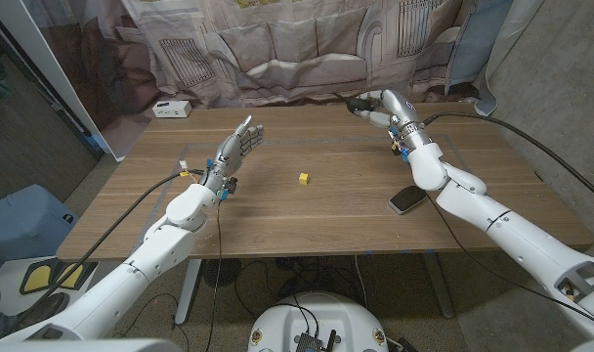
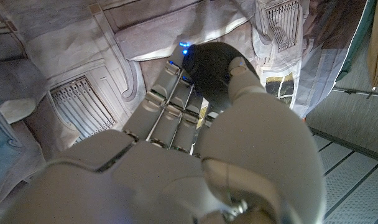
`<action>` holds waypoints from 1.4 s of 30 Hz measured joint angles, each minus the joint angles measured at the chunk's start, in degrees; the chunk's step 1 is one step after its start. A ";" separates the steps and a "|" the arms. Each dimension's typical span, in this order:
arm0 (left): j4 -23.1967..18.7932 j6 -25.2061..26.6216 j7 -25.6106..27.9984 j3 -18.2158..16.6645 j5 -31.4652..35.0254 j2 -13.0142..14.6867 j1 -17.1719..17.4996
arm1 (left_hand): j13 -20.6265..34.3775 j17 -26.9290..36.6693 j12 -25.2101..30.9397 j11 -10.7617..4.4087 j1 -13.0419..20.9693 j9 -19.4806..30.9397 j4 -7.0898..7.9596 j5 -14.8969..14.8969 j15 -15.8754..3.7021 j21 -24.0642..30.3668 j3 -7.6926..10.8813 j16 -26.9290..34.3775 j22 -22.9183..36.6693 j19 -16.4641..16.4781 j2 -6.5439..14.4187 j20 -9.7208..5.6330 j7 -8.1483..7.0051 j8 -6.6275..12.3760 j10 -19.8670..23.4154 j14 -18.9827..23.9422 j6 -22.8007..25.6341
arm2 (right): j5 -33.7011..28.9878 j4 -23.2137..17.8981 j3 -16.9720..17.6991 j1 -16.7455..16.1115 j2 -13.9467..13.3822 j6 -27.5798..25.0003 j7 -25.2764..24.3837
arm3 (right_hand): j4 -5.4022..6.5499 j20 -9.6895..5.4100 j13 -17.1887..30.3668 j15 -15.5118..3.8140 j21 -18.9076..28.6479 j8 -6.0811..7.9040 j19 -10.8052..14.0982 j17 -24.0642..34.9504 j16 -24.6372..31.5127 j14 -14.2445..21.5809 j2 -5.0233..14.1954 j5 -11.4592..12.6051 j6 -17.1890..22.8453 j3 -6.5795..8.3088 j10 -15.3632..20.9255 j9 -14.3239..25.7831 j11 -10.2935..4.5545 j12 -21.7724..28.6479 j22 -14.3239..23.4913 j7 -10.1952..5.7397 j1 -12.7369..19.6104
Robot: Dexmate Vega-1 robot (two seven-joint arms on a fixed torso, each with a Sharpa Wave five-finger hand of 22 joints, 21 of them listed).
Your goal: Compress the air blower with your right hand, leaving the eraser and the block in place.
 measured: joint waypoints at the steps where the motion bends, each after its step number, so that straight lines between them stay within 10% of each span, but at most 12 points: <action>1: 0.00 -0.03 -0.01 0.00 -0.02 -0.02 0.01 | 0.00 0.00 0.00 0.00 0.00 0.00 0.00 0.00 0.00 0.00 0.00 0.00 0.00 0.00 0.00 0.00 0.00 0.00 0.00 0.00 0.00 | 0.05 -0.14 0.01 -0.03 -0.08 -0.21 0.27 | -0.07 0.06 0.00 0.06 0.00 -0.07 -0.06 0.00 -0.28 -0.50 0.00 0.00 -0.48 -0.07 -0.46 0.00 -0.09 -0.01 0.00 0.02 0.00; 42: -0.34 0.67 0.47 0.40 0.20 -0.30 -0.06 | 0.00 0.00 0.00 0.00 -0.31 0.00 0.01 0.00 0.00 0.00 0.00 0.00 0.00 0.00 0.31 0.00 0.00 0.00 0.00 0.00 0.00 | 0.68 -1.48 0.60 -0.62 -1.84 -0.85 2.33 | -0.75 0.82 0.10 1.79 -2.08 -1.49 -4.50 1.59 -1.69 -7.11 -1.19 0.00 -7.72 -1.67 -7.73 0.00 -0.83 -0.44 -0.27 -0.06 -0.46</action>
